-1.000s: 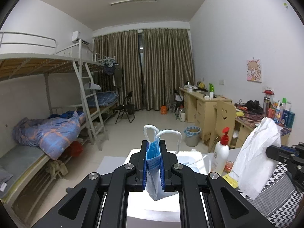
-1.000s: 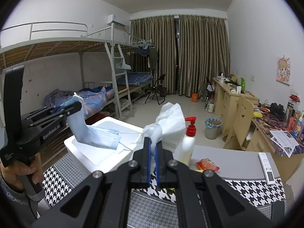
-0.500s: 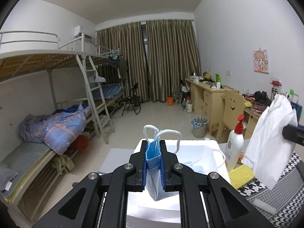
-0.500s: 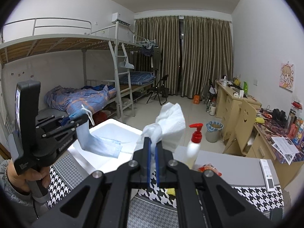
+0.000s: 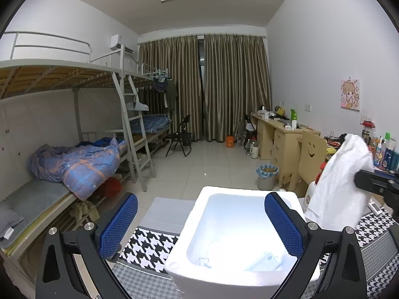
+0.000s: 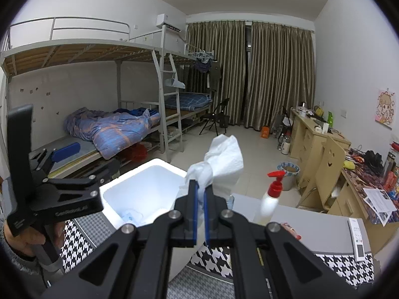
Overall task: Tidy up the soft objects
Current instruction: 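Lower the mask into the foam box and open the left tool, then lower the tissue into the foam box and open the right tool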
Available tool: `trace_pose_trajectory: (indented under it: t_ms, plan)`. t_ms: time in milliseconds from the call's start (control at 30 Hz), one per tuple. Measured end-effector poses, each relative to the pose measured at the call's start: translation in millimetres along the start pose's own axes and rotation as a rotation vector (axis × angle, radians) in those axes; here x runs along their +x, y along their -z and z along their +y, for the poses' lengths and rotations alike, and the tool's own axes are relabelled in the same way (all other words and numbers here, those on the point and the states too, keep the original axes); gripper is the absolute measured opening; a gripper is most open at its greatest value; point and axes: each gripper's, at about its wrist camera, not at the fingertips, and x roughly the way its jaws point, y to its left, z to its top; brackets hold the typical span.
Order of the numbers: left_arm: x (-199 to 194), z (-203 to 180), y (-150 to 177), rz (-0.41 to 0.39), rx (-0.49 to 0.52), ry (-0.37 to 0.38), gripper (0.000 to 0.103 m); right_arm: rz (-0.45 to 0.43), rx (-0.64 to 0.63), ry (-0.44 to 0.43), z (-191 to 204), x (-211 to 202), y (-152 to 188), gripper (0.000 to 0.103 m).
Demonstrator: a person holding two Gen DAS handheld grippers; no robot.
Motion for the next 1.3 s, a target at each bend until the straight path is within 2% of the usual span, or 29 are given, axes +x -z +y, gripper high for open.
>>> trace_pose_trajectory:
  t_ms: [833, 1200, 1267, 1300]
  plan:
    - [-18.6, 33.4, 12.9, 0.001, -0.041, -0.057, 0.102, 0.054, -0.004, -0.132, 22.5, 41.0, -6.9, 0.006]
    - [-22.7, 35.2, 15.6, 0.006, -0.039, -0.054, 0.102, 0.094, -0.009, -0.171, 27.6, 54.9, -3.0, 0.007]
    - [-23.5, 35.7, 16.2, 0.005, -0.041, -0.055, 0.102, 0.108, -0.005, -0.178, 27.3, 58.6, -2.4, 0.011]
    - [-24.1, 36.7, 16.4, 0.005, -0.045, -0.056, 0.102, 0.112, -0.002, -0.182, 27.5, 60.1, -2.1, 0.019]
